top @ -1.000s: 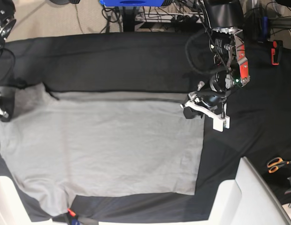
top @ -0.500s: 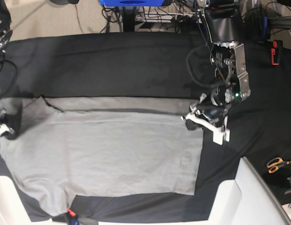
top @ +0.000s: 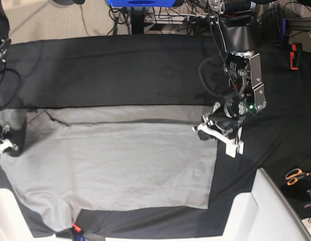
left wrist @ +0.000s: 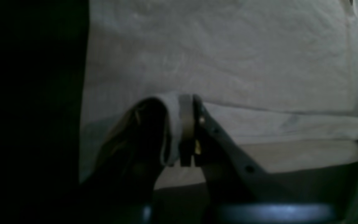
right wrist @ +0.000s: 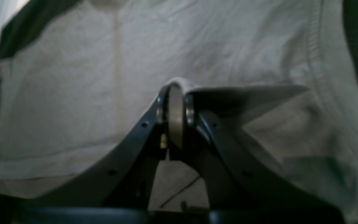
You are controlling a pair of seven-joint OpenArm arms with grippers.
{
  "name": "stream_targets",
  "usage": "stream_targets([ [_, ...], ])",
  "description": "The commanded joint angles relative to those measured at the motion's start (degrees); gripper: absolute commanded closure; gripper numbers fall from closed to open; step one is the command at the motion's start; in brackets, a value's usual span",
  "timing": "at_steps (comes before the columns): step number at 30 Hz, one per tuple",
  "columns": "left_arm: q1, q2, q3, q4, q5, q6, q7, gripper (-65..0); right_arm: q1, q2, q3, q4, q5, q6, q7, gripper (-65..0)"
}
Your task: Fold the T-shirt properly
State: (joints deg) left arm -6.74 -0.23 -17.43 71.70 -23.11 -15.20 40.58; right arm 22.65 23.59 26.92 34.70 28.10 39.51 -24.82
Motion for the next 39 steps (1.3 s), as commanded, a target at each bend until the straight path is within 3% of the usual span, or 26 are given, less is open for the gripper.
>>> stream_targets([
  [1, -1.65, -0.34, -0.02, 1.05, -0.84, -0.49, -1.15, 0.0, 1.57, 1.33, -0.24, 0.86, 1.13, 0.49, 2.01, -0.6],
  [14, -4.55, -1.75, 0.16, -3.97, -0.84, -0.49, -1.15, 0.0, 1.57, 1.15, 0.03, 0.86, 1.31, 0.49, 2.62, -1.7],
  [16, -5.35, -2.19, 0.07, -4.14, -0.84, -0.49, -1.15, 0.0, 1.57, 1.06, 0.12, 0.86, 1.40, 0.49, 4.20, -6.9],
  [18, -6.05, -2.54, 0.07, -4.23, -0.84, -0.49, -1.15, 0.0, 1.48, 0.98, 0.12, 1.30, 1.57, 0.49, 5.08, -18.9],
  [19, -6.14, -2.63, 0.07, -4.23, -0.84, -0.49, -1.24, -3.6, 1.48, 0.98, 0.20, 1.30, 1.66, 0.49, 5.35, -25.7],
  [21, -6.93, -2.72, -0.28, -3.53, -0.84, -0.49, -1.24, -26.2, 1.48, 0.98, 1.26, 1.39, 2.54, 0.49, 5.43, -39.9],
  [22, -7.54, -2.72, -0.46, -3.26, -0.84, -0.49, -1.24, -35.4, 1.48, 0.89, 3.28, 1.39, 3.95, 0.49, 5.43, -43.4],
  [24, -8.25, -2.72, -0.46, -2.65, -1.19, -0.49, -1.24, -49.9, 1.39, 0.89, 6.62, 2.62, 6.23, 0.49, 5.26, -43.4],
  [26, -8.07, -2.72, -0.46, 0.25, -1.28, -0.49, -1.15, -59.2, 0.77, 0.89, 9.08, 5.87, 7.29, 0.49, 3.50, -43.2],
  [29, -4.99, -2.63, -0.46, 7.20, -1.28, -0.58, -1.06, -61.7, -2.22, 0.89, 13.48, 13.35, 7.38, 0.49, -1.77, -43.2],
  [32, 0.98, -4.03, 0.16, 15.11, -0.93, -0.67, -0.97, -61.7, -6.52, -0.69, 22.80, 20.38, 7.46, 0.49, -9.95, -43.2],
  [36, 8.98, -8.08, 2.44, 18.80, -1.37, -0.75, -0.97, -61.5, -12.06, -3.86, 33.00, 23.81, 7.20, -7.37, -14.87, -43.2],
  [39, 12.50, -8.34, 2.00, 17.31, -1.37, -0.75, -1.06, -61.5, -13.82, -5.26, 33.96, 22.58, 7.02, -10.01, -14.79, -43.2],
])
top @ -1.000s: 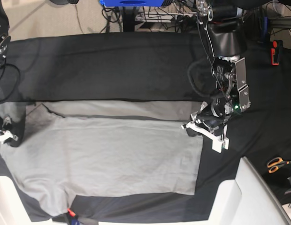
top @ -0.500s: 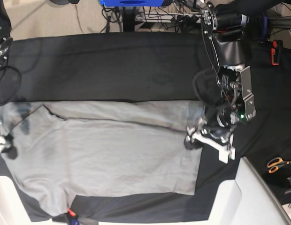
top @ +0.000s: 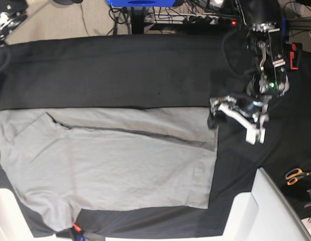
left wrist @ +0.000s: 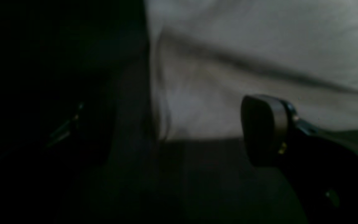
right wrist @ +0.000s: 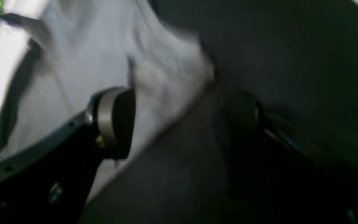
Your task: Fold the T-shirt properly
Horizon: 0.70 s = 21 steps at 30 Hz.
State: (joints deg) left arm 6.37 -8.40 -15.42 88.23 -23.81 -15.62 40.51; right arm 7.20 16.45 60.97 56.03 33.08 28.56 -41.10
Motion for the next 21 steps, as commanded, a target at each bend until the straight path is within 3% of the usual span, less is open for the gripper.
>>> stream_targets([
  [1, 0.27, -0.17, -0.01, -0.01, -0.67, -0.34, -1.00, -61.5, 1.37, 1.88, -0.09, -0.07, 2.04, 0.32, 1.59, -43.2],
  [4, 2.73, -0.17, -0.01, -1.06, -0.76, -0.34, -1.00, -62.4, 1.55, 2.06, 0.00, -7.37, 2.39, -1.70, 4.49, -43.2],
  [9, 5.01, 1.06, -0.10, -1.15, -0.76, -0.34, -1.00, -61.9, 2.78, 2.59, -0.53, -16.87, 2.13, -1.70, 11.17, -43.2],
  [21, 5.89, 3.79, -0.18, -1.24, -0.76, -0.34, -1.00, -61.7, 9.55, 6.54, -3.34, -32.07, 1.95, -1.61, 17.59, -43.2],
])
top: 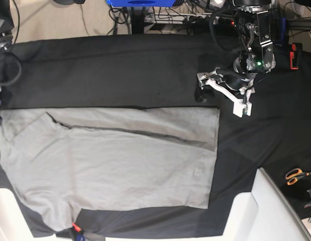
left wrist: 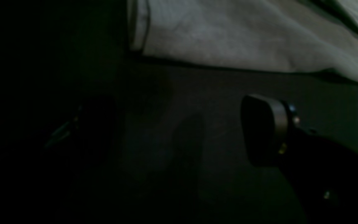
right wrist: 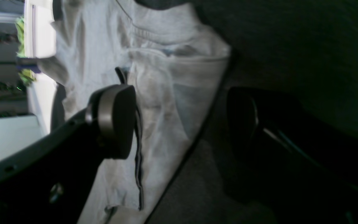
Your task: Fold the T-shirt properly
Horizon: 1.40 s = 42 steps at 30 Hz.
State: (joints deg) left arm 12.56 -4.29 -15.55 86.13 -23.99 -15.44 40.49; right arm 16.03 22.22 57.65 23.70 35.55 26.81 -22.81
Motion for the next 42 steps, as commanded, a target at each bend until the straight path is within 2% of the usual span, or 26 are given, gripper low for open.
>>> stream_targets([
  [1, -0.29, -0.23, -0.05, 0.86, -0.58, -0.51, -0.97, -61.7, 1.15, 0.77, -1.52, 0.25, -0.52, 0.14, -0.36, -43.2],
  [6, 0.15, -0.23, -0.05, 0.86, -0.58, -0.51, -0.89, -61.7, 1.59, 0.68, -6.61, 0.16, -0.25, 0.14, 3.42, -42.8],
  [7, 0.32, -0.23, -0.05, 0.86, -0.58, -0.51, -0.89, -61.7, 1.59, 0.68, -7.05, 0.16, -0.25, 0.14, 3.69, -40.8],
  [9, 0.41, -0.23, -0.05, 0.77, -0.58, -0.51, -0.97, -61.7, 1.59, 0.68, -7.14, 0.16, -0.34, 0.14, 3.69, -31.4],
  [14, -0.21, 0.47, -0.23, -1.51, -0.58, -0.51, -1.06, -61.7, 1.59, 0.68, -7.49, 0.16, -0.43, -0.04, 3.69, -1.2],
  [15, -0.29, 0.82, -1.02, -1.69, -0.58, -0.51, -1.06, -61.7, 1.59, 0.68, -7.49, 0.16, -0.43, -0.04, 3.69, 0.0],
  [21, -2.84, 6.01, -11.48, -3.01, -0.58, -0.51, -1.06, -61.7, 1.59, 0.60, -7.49, 0.16, -0.43, 0.05, 3.69, -0.8],
  [31, -8.29, 10.23, -18.16, -10.65, -0.58, -0.51, -1.15, -61.7, 1.42, 0.68, -7.58, 0.16, -0.43, 0.31, 3.42, -0.8],
  [42, -14.97, 10.14, -18.51, -20.85, -0.58, -0.51, -1.15, -61.5, 1.33, 0.95, -7.58, 0.16, -0.43, 0.31, 3.42, -0.8],
])
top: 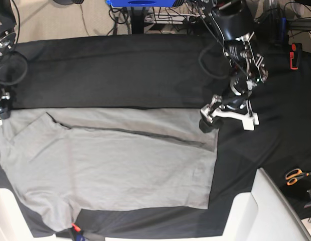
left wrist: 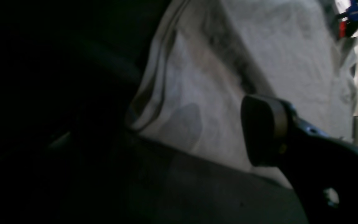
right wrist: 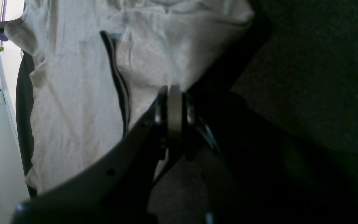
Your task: Fold the T-shirt properly
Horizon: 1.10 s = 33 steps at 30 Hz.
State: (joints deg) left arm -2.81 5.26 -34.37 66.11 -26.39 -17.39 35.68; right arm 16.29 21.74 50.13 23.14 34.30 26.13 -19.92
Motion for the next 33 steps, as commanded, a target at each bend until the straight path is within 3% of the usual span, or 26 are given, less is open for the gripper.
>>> stream_targets([
  [1, 0.13, 0.68, 0.30, -1.18, 1.82, 1.43, 3.66, -61.5, 1.07, 1.43, -0.06, 0.73, 0.82, 0.99, 0.54, -0.8],
  [5, 0.04, 0.77, 0.30, -1.27, 1.82, 1.43, 3.66, -57.4, 1.07, 1.52, -0.06, 0.73, 0.82, 0.99, 0.54, -0.8],
  [11, -0.22, 0.77, 0.30, -1.45, 1.82, 1.43, 3.66, -24.4, 1.07, 1.52, -0.06, 0.73, 0.82, 0.99, 0.54, -0.8],
  [13, -0.31, 0.77, 0.30, -1.45, 1.82, 1.43, 3.66, -18.3, 1.07, 1.43, -0.06, 0.73, 0.82, 0.99, 0.54, -0.8],
  [23, -0.40, 0.68, 0.30, -1.45, 1.82, 1.43, 3.57, -16.5, 0.98, 1.52, -0.06, 0.73, 0.82, 0.99, 0.54, -0.8],
  [25, -0.93, 0.59, 0.30, -1.45, 1.82, 1.43, 3.48, -12.0, 0.98, 1.52, -0.06, 0.73, 0.82, 0.99, 0.54, -0.8],
  [27, -1.46, 0.59, 0.39, -1.53, 2.00, 1.43, 2.25, 0.0, 0.98, 1.52, -0.06, 0.73, 0.82, 0.99, 0.54, -0.8],
  [33, -1.19, 0.68, 0.39, -0.83, 2.00, 1.43, 1.64, 0.0, 0.98, 1.52, 0.02, 1.00, 0.73, 0.99, 0.54, -0.6],
])
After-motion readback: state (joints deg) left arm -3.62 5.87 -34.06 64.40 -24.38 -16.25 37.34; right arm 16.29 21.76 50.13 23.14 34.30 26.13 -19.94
